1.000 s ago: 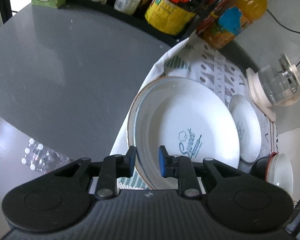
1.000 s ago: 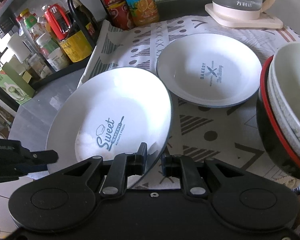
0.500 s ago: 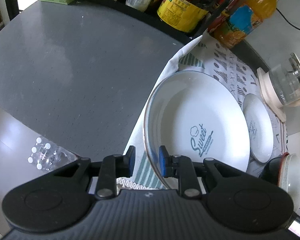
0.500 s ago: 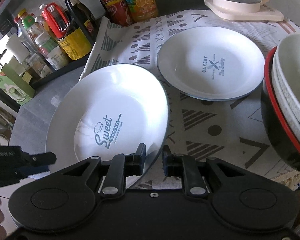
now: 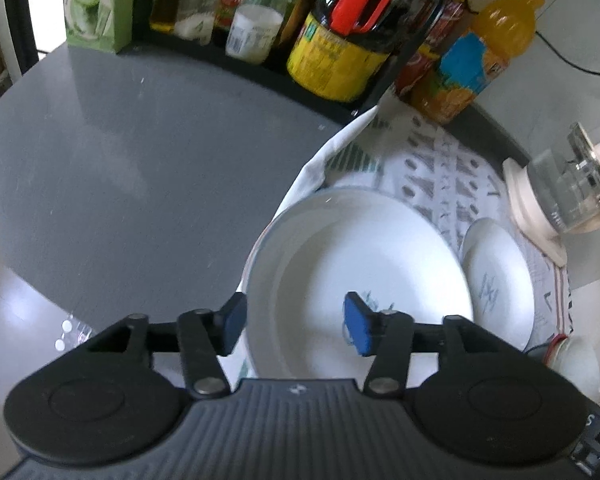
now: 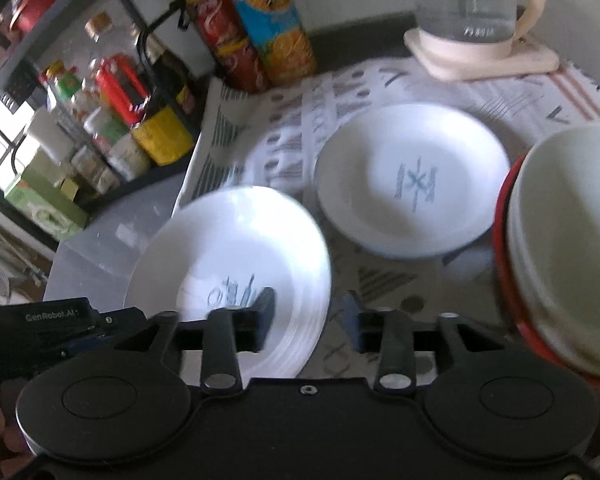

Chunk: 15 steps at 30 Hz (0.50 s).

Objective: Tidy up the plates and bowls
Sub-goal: 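Move both grippers to the white 'BAKERY' plate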

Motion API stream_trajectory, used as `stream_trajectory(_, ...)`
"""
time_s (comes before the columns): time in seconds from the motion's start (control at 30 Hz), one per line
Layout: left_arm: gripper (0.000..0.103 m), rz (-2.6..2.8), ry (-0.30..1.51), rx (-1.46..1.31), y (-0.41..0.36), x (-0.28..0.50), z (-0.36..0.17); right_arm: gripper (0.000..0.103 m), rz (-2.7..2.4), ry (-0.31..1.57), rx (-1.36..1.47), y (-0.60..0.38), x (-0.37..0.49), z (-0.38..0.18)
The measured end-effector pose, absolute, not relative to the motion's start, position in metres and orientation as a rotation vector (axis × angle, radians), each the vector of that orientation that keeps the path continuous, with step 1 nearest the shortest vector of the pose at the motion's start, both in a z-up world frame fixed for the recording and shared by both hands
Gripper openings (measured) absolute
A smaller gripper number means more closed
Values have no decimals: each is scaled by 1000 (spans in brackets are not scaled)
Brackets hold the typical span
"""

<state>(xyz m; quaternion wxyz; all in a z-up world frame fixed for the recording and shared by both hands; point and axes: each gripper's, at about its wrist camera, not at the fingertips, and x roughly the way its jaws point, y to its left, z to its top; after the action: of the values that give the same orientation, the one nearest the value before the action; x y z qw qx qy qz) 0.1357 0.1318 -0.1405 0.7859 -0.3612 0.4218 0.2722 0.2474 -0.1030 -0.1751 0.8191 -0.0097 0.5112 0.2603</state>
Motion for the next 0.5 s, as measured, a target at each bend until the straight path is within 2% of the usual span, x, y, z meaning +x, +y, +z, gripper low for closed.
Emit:
stream_trajectory(0.07, 62, 596, 890, -754, 131, 142, -133, 49, 545, 1081, -12, -106, 254, -171)
stream_trajectory(0.13, 67, 596, 873, -736, 130, 148, -127, 57, 534, 1068, -8, -109, 260, -166)
stream_trajectory(0.23, 67, 575, 867, -742, 128, 160, -123, 64, 522, 1047, -16, -110, 270, -159)
stream_trajectory(0.5, 67, 470, 870, -746, 115, 198, -114, 72, 475, 1021, -48, -109, 306, -144)
